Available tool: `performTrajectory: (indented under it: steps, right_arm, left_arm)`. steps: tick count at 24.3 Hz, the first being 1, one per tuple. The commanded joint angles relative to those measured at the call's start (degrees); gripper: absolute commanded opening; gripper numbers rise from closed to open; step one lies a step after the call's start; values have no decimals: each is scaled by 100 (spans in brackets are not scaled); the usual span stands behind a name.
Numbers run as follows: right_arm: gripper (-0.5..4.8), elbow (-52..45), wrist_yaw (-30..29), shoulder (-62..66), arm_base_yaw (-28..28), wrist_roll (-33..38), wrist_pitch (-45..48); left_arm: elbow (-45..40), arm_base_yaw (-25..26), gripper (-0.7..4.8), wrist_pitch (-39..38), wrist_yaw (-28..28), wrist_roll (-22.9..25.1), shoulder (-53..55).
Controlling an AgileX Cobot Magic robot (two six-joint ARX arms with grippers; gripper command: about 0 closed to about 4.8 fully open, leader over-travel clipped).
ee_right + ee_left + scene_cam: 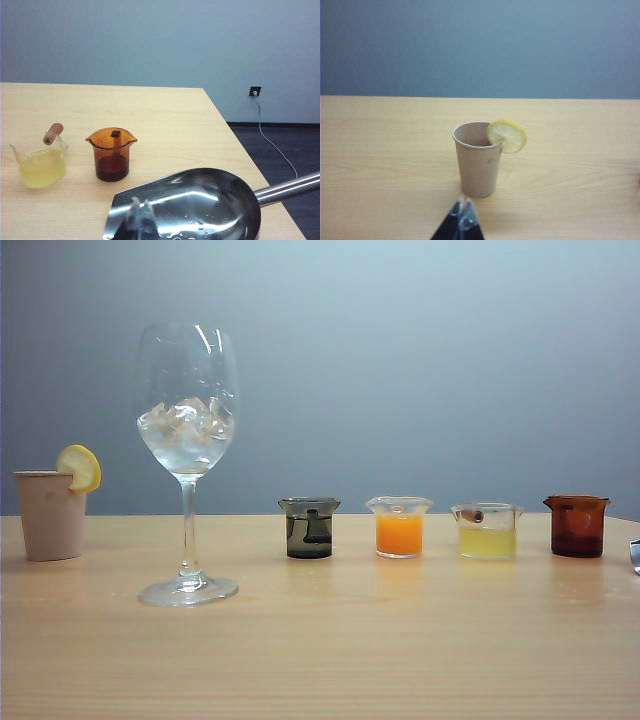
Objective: Pick up the first measuring cup from the left, pour the coconut rum inside into the goblet, and finally put the measuring cup back in its original place.
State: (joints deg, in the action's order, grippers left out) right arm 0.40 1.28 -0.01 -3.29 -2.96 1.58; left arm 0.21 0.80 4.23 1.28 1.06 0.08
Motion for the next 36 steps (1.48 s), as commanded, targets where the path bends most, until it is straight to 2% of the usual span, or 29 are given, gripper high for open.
performTrajectory:
  steps: [1,7,12,15,18,21,24,25,29,30,32,36]
  right_arm:
    - [-5,-35,-11,4,0,15,31]
    - [-5,-24,-20,4,7,31,35]
    - [-5,426,9,7,61,315,-205]
    - [-5,839,-55,33,90,297,-450]
    - [-5,1541,-422,538,90,299,-540]
    - [-5,2116,-577,1169,92,299,-487]
    - [-5,2848,-1045,2083,96,297,-354]
    - [-5,3169,-1213,2551,164,297,-251]
    - [-5,3458,-1196,3230,592,295,348]
    - [-5,3451,-1071,3539,938,291,841]
    - [-5,3451,-881,3801,1318,286,1115]
    - [-5,3449,-109,4334,2277,247,1390]
  left_arm:
    - [22,7,-6,-87,-20,-107,7]
    - [22,7,-5,-192,-20,-116,7]
    - [229,7,-5,-225,-22,-599,4]
    - [590,7,-6,-553,-22,-649,7]
    - [1287,7,-5,-905,13,-649,140]
    - [1805,4,-5,-1121,306,-651,538]
    - [2570,0,-6,-1099,614,-645,1318]
    - [2927,0,-5,-1104,669,-643,1716]
    - [3598,-22,-6,-1106,1097,-647,2551]
    - [3853,-92,-5,-1115,1231,-649,2870]
    - [4113,-273,-5,-1137,1248,-645,3156]
    - [4511,-769,-5,-1207,890,-640,3598]
